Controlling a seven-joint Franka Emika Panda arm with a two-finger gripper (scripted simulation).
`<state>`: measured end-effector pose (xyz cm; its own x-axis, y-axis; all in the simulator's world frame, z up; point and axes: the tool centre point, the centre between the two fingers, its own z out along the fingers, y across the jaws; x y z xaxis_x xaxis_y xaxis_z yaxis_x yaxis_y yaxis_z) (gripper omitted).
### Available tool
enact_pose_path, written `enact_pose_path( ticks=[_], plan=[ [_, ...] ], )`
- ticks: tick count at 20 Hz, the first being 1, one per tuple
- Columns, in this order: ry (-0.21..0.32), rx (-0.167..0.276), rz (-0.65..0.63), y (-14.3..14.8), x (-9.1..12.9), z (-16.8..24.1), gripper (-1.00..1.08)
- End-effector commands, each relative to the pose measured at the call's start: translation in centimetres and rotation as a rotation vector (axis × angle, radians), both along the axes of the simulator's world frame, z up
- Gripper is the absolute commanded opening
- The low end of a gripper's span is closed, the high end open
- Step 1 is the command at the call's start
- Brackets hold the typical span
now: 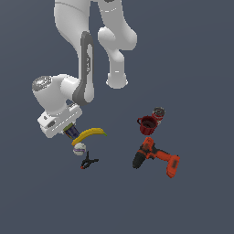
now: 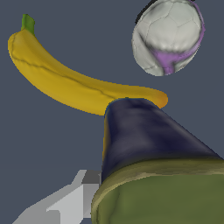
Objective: Pick up a designated object from a clutter of objects.
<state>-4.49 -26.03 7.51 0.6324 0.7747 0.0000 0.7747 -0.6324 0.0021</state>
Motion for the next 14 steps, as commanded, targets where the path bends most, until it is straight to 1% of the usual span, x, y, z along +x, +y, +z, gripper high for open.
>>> enact_pose_path(
  ticks=[1,4,8,14],
  plan=[
    [0.000,0.000,0.000,0.1,0.1,0.1,-1.00],
    [0.000,0.000,0.000,0.7,0.3,0.6,-1.00],
    [0.000,0.000,0.000,2.2,1.0,1.8,-1.00],
    [0.001,-0.001,0.000,6.1,2.7,5.1,-1.00]
  ],
)
